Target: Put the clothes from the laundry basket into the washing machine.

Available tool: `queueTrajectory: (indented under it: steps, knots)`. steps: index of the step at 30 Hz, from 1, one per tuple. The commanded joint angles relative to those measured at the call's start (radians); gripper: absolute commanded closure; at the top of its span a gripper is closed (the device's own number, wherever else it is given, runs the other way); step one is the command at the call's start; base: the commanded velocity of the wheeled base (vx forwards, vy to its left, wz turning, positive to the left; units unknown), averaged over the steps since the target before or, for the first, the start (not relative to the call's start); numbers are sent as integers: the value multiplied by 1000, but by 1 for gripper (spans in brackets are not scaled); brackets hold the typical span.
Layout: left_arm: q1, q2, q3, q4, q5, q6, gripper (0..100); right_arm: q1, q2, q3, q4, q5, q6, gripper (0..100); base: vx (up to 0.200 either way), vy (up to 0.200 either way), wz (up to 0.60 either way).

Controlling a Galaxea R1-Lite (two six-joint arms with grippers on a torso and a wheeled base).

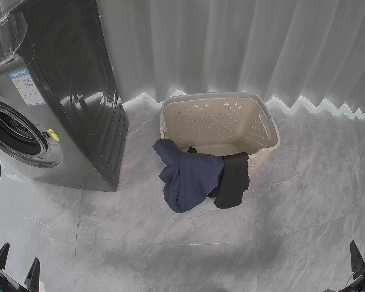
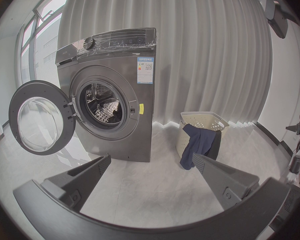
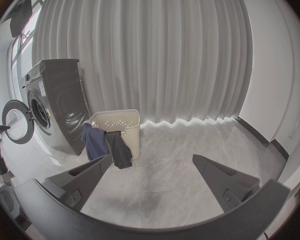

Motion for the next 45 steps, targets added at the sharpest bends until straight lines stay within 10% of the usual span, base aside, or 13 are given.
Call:
queueTrajectory:
  steps: [1, 35, 38, 45]
  knots:
    - [0, -13, 18, 0, 1, -1, 0, 0, -16, 18, 0, 0, 4, 0, 200, 0, 0]
    - [0, -13, 18, 2, 1, -3, 0, 0, -14, -21, -18, 4, -7, 0, 18, -35, 0]
    - [0, -13, 18, 2, 1, -4, 0, 6, 93, -226, -46, 11, 7, 0, 0, 0, 0]
    - [0, -13, 18, 2, 1, -4, 0, 97, 498, -154, -80, 98, 76, 0, 0, 0, 0]
